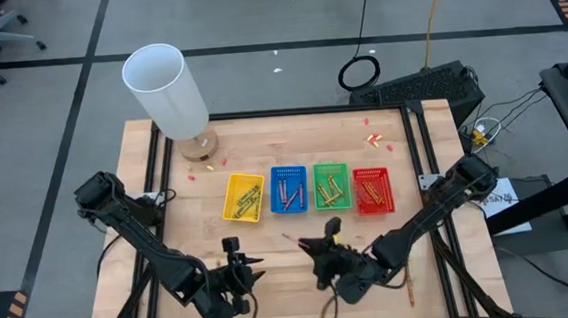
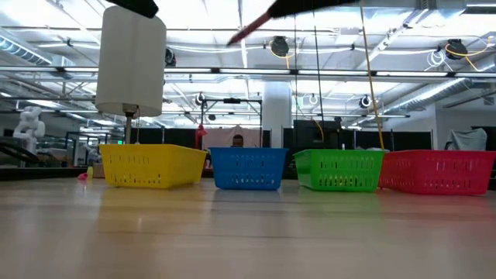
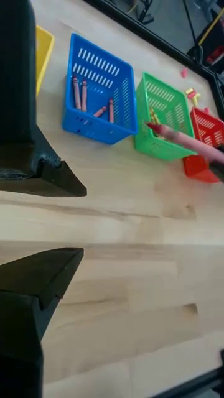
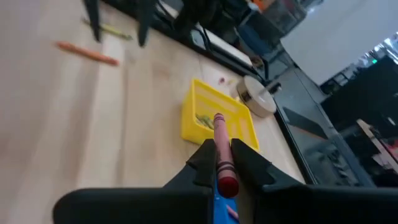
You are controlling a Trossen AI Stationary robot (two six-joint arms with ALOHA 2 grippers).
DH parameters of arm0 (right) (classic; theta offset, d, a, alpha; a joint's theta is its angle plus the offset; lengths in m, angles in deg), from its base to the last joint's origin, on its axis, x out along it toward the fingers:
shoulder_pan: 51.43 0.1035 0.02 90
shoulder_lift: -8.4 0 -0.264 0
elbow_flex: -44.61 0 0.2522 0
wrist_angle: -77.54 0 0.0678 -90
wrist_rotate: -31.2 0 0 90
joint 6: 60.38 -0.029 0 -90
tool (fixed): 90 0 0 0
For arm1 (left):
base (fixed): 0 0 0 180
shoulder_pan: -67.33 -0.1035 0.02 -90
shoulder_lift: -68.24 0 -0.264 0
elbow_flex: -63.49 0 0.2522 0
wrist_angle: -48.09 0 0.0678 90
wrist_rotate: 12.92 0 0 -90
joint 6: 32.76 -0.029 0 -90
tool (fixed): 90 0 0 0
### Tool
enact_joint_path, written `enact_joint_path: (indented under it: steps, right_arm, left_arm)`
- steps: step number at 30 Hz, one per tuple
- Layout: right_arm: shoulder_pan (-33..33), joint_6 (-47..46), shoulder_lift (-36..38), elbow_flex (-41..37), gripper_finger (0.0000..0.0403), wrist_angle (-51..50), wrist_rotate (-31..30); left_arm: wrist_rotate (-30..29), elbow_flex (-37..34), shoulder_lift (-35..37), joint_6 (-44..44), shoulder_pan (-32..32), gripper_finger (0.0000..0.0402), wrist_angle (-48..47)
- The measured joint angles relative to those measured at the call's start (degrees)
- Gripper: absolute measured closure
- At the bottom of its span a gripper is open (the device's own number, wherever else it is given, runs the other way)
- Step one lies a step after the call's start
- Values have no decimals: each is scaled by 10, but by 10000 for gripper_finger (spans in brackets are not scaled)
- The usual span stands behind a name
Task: Sort crayons
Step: Put the red crayon into the blue bin
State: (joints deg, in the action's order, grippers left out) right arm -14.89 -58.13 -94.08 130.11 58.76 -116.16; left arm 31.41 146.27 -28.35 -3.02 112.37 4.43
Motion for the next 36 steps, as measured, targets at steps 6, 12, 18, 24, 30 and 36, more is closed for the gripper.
enact_joint_path:
  steps: [6, 12, 18, 24, 30, 36]
  right_arm:
    - [-40, -1, -7, 0, 390, -9, 34]
    - [-54, 8, -5, 0, 390, -12, 49]
    - [-57, -14, -5, 0, 390, -34, 50]
    - [-86, -25, -5, 0, 390, -42, 50]
    - [-139, -32, -5, 6, 390, -48, 67]
    - [-183, -32, -5, 6, 390, -52, 68]
  left_arm:
    - [2, -11, 0, 0, -1, 261, 25]
    - [2, -11, 0, 0, -1, 261, 25]
    - [5, -11, 0, 41, -1, 261, 23]
    - [34, -11, 0, 111, 2, 261, -12]
    - [39, -11, -1, 190, 2, 261, -90]
    - [39, -13, -1, 238, 13, 261, -120]
